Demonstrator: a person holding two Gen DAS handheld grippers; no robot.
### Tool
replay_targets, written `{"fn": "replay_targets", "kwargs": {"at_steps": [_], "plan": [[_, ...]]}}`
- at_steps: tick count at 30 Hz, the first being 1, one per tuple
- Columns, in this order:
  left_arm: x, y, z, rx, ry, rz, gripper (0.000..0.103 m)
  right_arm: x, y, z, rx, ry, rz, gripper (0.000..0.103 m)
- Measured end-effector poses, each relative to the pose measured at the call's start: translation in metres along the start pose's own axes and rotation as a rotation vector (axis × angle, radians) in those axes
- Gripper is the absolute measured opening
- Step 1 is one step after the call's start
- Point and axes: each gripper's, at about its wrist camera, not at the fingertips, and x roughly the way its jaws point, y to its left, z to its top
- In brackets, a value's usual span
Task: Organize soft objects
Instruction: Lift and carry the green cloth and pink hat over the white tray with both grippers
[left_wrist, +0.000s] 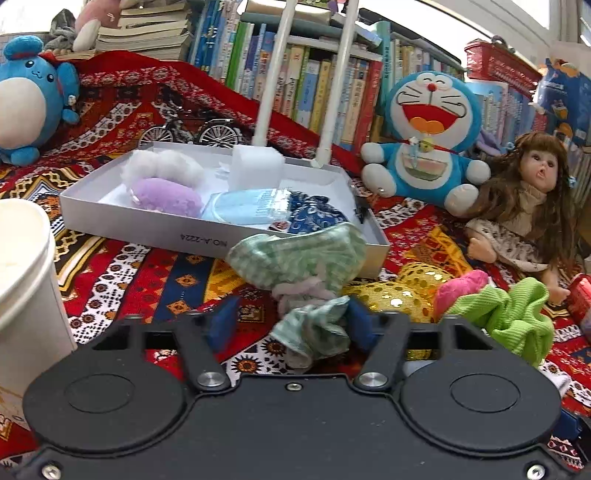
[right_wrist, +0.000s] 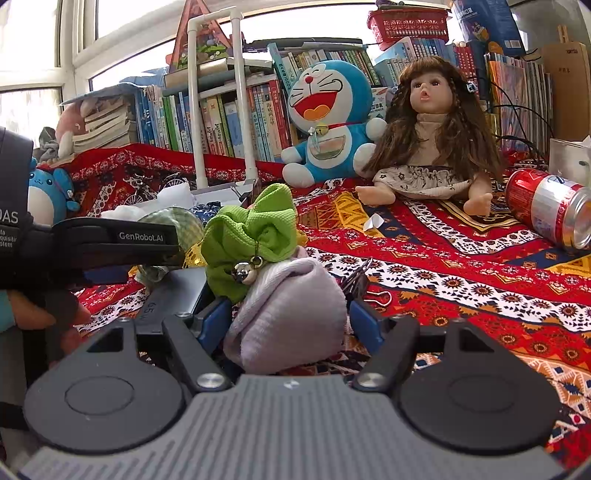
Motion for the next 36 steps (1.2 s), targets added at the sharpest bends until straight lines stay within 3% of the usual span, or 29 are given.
{"fn": "replay_targets", "kwargs": {"at_steps": [2,6,10,19,36], "plan": [[-0.003,-0.002,-0.001,0.012,-0.009,-0.029,0.031,0.000,0.001,0.000,-0.007,0.006,-0.005,0.079],[-0.011,-0.009,-0.004,0.064,-0.033,-0.022,0.029,0.001,0.005,0.001,-0.025,0.018,-0.012,0.078],[-0.020,-0.011,-0.003,0.080,-0.050,-0.030,0.029,0.002,0.005,0.002,-0.014,0.032,-0.012,0.064],[-0.045,-0.016,0.003,0.126,-0.120,-0.050,0.029,-0.007,-0.001,0.003,0.059,0.028,-0.041,0.050],[-0.081,-0.019,0.013,0.149,-0.084,-0.138,0.029,-0.041,-0.010,0.025,0.089,-0.048,-0.134,0.049]]}}
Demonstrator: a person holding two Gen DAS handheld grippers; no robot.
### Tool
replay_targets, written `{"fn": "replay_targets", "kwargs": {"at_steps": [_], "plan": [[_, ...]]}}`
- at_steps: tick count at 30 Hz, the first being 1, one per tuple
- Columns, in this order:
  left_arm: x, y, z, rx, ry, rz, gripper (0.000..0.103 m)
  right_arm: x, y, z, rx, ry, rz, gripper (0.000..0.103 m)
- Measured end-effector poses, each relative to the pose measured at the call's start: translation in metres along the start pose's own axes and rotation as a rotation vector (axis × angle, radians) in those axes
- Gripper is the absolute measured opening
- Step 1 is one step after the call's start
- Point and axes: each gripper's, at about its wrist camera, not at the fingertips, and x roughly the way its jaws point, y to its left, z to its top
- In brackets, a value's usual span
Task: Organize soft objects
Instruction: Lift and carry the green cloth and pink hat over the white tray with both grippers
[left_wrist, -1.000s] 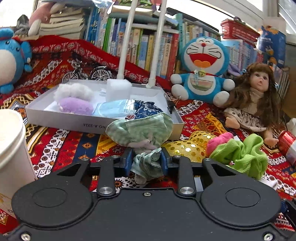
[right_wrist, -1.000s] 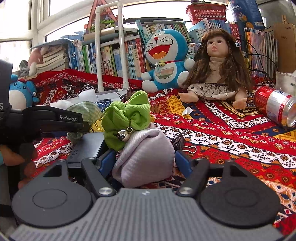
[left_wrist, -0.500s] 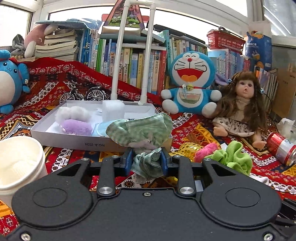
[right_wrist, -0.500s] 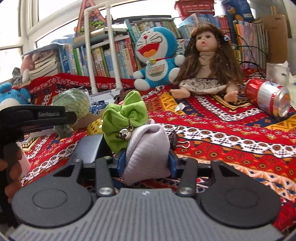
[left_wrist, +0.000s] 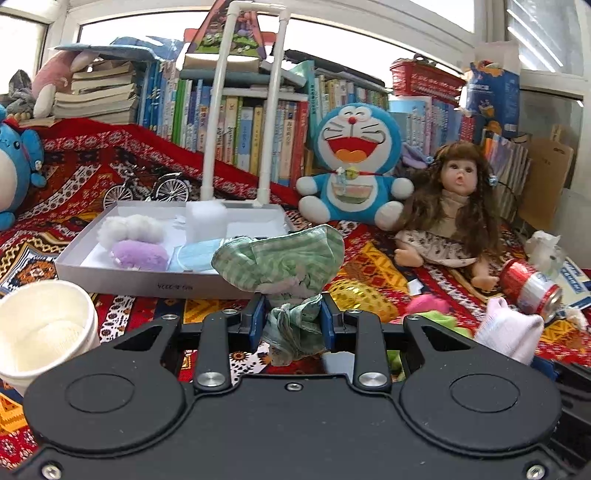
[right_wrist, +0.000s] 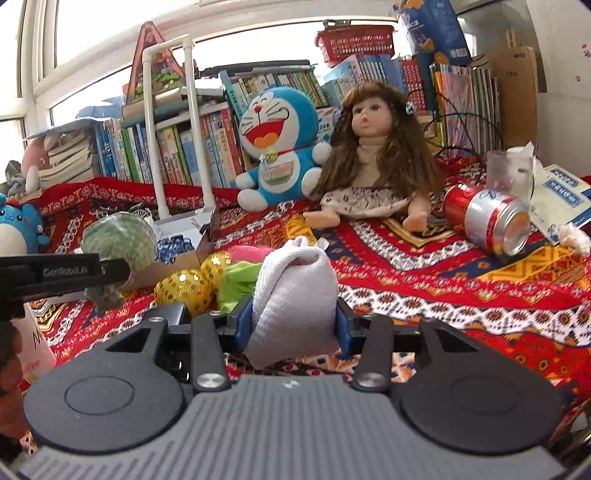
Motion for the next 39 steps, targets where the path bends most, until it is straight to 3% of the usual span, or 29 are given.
{"fn": "replay_targets", "kwargs": {"at_steps": [10,17,28,39], "plan": [[-0.031,-0.002,0.031,0.069,0.006,-0.068,0.029,-0.010,0.018,0.030,-0.011,-0.039,0.062,0.049],[-0.053,0.016,0.078,0.107,-0.002,-0.109,0.029,-0.007,0.045,0.059,-0.047,-0.065,0.148,0.049],[-0.060,0.079,0.135,0.122,-0.015,-0.094,0.030,0.010,0.092,0.108,-0.108,-0.058,0.272,0.050],[-0.029,0.152,0.157,0.069,0.064,-0.074,0.030,0.057,0.139,0.132,-0.149,0.066,0.334,0.050]]}}
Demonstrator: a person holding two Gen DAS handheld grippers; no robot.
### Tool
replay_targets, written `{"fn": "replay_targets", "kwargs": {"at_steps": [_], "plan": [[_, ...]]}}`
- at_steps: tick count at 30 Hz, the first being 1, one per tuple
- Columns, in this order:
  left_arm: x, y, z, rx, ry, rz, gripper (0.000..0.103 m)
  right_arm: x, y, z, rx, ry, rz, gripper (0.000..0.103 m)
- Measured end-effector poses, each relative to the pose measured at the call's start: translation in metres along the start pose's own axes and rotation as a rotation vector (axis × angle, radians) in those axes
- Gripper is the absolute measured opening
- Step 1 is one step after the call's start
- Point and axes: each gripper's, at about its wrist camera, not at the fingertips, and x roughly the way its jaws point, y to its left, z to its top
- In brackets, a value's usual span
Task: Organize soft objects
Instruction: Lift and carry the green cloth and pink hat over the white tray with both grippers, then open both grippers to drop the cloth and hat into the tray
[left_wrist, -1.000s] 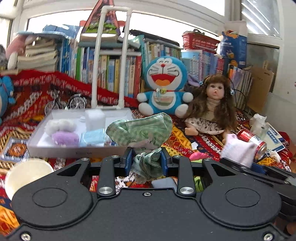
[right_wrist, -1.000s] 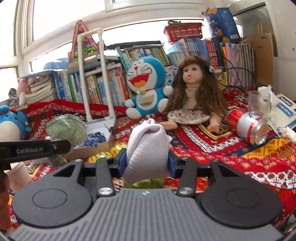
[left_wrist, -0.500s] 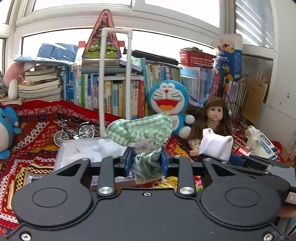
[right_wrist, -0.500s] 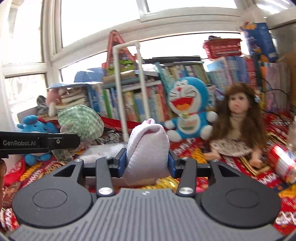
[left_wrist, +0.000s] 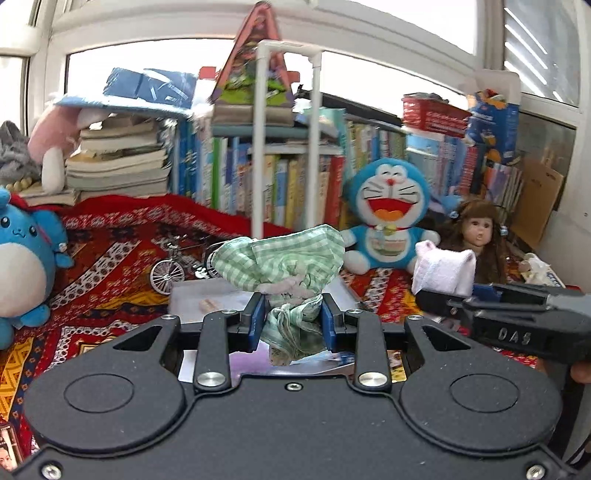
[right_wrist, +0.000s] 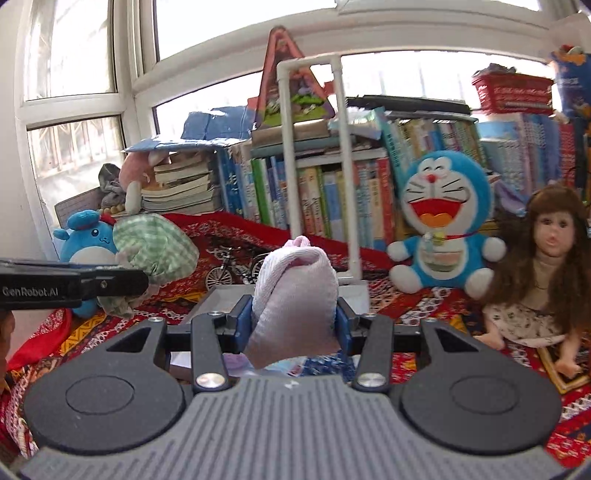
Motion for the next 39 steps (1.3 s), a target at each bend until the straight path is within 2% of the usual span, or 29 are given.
{"fn": "replay_targets", "kwargs": {"at_steps": [7,14,21,27,39], "plan": [[0.034,0.037,-0.013,-0.074,0.076,0.008,0.030,0.042,0.010,0.009,0.020,0.102,0.034,0.050],[0.084,0.057,-0.040,-0.111,0.209,0.017,0.030,0.092,0.016,-0.010,0.055,0.256,0.045,0.050],[0.123,0.065,-0.053,-0.099,0.279,0.029,0.030,0.130,0.007,-0.027,0.123,0.350,0.058,0.050],[0.145,0.071,-0.060,-0.122,0.282,0.037,0.030,0.154,0.004,-0.035,0.135,0.393,0.047,0.050],[0.172,0.083,-0.054,-0.153,0.258,0.076,0.030,0.188,0.003,-0.035,0.122,0.388,0.003,0.050]]}}
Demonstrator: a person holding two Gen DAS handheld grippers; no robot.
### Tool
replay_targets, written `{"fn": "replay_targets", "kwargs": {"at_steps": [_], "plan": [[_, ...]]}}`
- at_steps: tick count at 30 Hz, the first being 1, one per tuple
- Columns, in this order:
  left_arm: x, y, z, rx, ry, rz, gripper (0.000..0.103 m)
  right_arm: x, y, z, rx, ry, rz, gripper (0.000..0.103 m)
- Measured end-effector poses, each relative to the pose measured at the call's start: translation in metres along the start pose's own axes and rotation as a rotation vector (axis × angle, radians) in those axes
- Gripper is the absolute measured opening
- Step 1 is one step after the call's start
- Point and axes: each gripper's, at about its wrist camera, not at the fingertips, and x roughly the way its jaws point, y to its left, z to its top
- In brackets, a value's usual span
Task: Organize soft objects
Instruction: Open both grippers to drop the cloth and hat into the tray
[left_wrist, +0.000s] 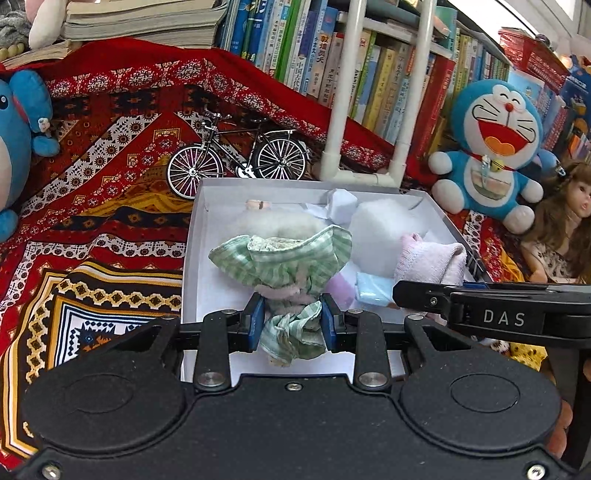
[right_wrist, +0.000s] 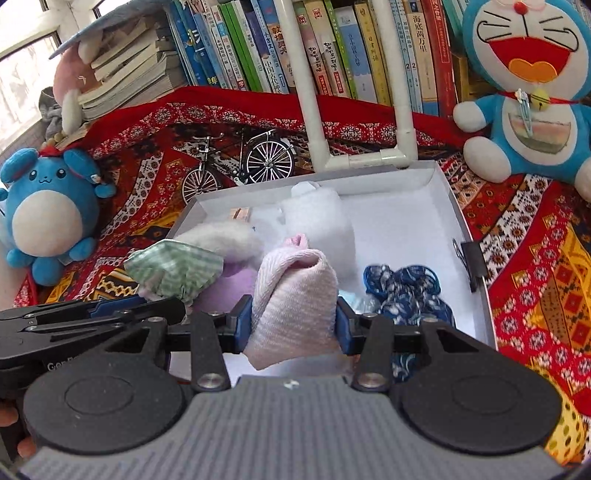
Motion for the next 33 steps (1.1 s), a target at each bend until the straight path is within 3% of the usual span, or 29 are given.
{"fn": "replay_targets", "kwargs": {"at_steps": [20,28,29,33], "plan": [[0.019,0.009,-0.002,0.025,0.001,0.042,0.033,0.028,-0.007,0.021,0.022,-0.035,-0.073,0.051],[0.019,0.006,-0.003,0.032,-0.001,0.045,0.041,0.034,-0.016,0.018,0.061,-0.012,-0.074,0.060],[0.019,0.006,-0.003,0.031,-0.002,0.046,0.044,0.034,-0.016,0.018,0.063,-0.012,-0.077,0.065],[0.015,0.006,-0.003,0.031,-0.015,0.058,0.058,0.029,-0.016,0.018,0.075,-0.018,-0.065,0.067]]}}
